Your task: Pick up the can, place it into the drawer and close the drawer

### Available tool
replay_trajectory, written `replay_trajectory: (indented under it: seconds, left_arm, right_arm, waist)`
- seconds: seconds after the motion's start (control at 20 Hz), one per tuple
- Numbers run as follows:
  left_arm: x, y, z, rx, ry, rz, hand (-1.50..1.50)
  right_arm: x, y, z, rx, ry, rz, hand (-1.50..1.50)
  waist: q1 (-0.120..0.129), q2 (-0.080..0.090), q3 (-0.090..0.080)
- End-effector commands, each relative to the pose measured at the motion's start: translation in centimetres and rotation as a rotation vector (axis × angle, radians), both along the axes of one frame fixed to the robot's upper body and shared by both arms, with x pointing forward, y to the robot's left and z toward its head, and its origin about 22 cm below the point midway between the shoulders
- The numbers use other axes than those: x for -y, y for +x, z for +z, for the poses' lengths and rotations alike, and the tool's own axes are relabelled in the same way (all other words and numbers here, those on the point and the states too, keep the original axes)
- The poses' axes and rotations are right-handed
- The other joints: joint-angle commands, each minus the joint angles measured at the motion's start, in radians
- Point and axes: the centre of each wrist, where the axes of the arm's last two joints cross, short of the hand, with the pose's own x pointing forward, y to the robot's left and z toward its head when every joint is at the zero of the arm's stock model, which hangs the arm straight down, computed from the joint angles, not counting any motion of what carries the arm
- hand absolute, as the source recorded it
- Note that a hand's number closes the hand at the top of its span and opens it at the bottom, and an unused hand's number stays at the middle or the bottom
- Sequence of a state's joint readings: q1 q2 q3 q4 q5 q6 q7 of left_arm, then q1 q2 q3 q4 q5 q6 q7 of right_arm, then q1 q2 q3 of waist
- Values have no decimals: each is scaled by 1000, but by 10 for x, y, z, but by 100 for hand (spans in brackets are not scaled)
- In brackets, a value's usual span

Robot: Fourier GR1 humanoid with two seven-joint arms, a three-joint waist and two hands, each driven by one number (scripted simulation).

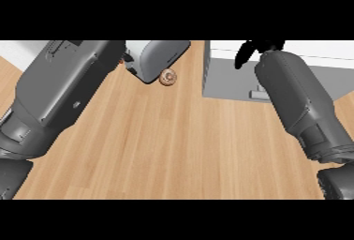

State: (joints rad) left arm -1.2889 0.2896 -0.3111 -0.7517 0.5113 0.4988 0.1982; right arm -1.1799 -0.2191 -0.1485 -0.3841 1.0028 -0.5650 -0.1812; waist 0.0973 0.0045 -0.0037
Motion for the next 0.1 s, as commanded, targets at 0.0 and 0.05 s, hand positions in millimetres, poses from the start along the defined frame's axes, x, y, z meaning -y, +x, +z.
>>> replay_trajectory:
  seconds: [0.0, 0.05]
  left_arm:
    - [-11, -6, 0, 13, 16, -8, -150]
    - [-23, -9, -8, -5, -1, 10, -150]
  right_arm:
    - [-21, 3, 10, 71, 125, 27, -150]
    - [-1, 2, 3, 74, 114, 25, -150]
  waist:
    - [31, 13, 5]
    - [17, 7, 5]
